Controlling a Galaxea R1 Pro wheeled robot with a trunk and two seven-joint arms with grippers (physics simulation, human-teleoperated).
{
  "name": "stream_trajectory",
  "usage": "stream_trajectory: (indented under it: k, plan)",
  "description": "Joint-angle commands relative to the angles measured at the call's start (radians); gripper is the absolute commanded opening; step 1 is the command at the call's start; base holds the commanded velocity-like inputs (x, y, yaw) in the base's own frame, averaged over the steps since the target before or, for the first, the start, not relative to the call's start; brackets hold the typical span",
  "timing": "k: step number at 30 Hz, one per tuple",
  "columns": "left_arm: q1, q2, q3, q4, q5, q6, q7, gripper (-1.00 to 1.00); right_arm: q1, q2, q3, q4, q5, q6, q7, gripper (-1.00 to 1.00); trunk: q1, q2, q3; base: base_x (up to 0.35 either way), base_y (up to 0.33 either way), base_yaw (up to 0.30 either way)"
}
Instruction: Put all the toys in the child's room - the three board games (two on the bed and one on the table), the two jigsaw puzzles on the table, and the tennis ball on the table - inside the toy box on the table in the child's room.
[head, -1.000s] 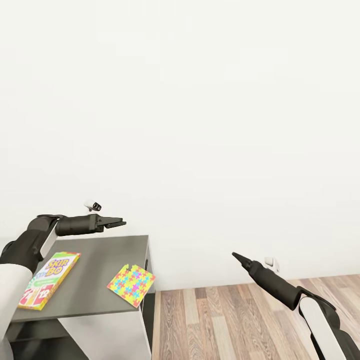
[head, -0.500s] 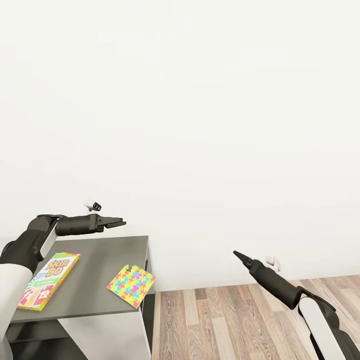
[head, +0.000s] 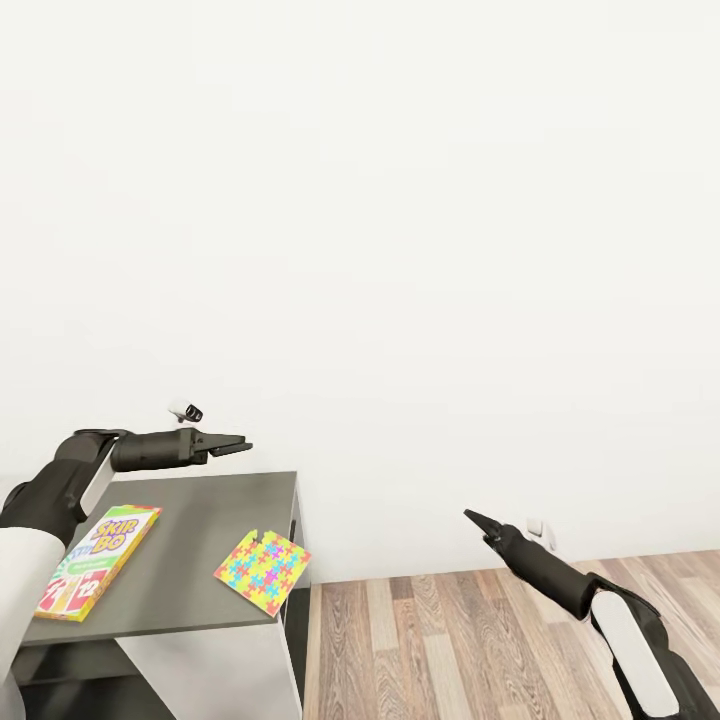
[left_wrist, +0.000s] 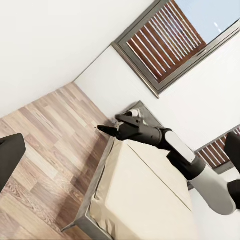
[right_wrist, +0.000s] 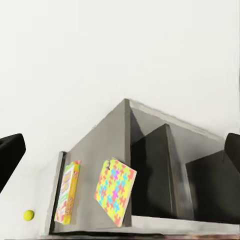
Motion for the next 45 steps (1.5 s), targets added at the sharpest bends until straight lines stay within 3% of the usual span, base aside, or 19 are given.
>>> stream_trajectory:
  k: [1,5,10,31,45]
  plan:
    - [-0.001,0.001,-0.004,0.000,0.004,0.011,-0.003,1.00,-0.032,-0.001,-0.002,0.056,-0.003,0.040,0.006,1.00,0.001,-0.002,-0.002,0.000,0.000,0.000]
    - [-0.001,0.001,-0.004,0.000,0.004,0.011,-0.003,1.00,-0.130,0.002,-0.004,0.262,-0.006,0.134,0.013,1.00,0.001,-0.002,-0.002,0.000,0.000,0.000]
    - [-0.001,0.001,-0.004,0.000,0.004,0.011,-0.003,1.00,-0.177,0.006,-0.003,0.355,-0.002,0.159,0.014,1.00,0.001,-0.002,-0.002,0.000,-0.003,0.000]
    - [-0.001,0.001,-0.004,0.000,0.004,0.012,-0.003,1.00,-0.185,0.007,-0.001,0.350,0.004,0.158,0.007,1.00,0.001,-0.002,-0.002,0.161,-0.042,0.000]
    - [-0.001,0.001,-0.005,0.000,0.004,0.012,-0.003,1.00,-0.185,0.017,-0.001,0.337,0.004,0.161,-0.001,1.00,0.001,-0.002,-0.002,0.036,0.009,0.008]
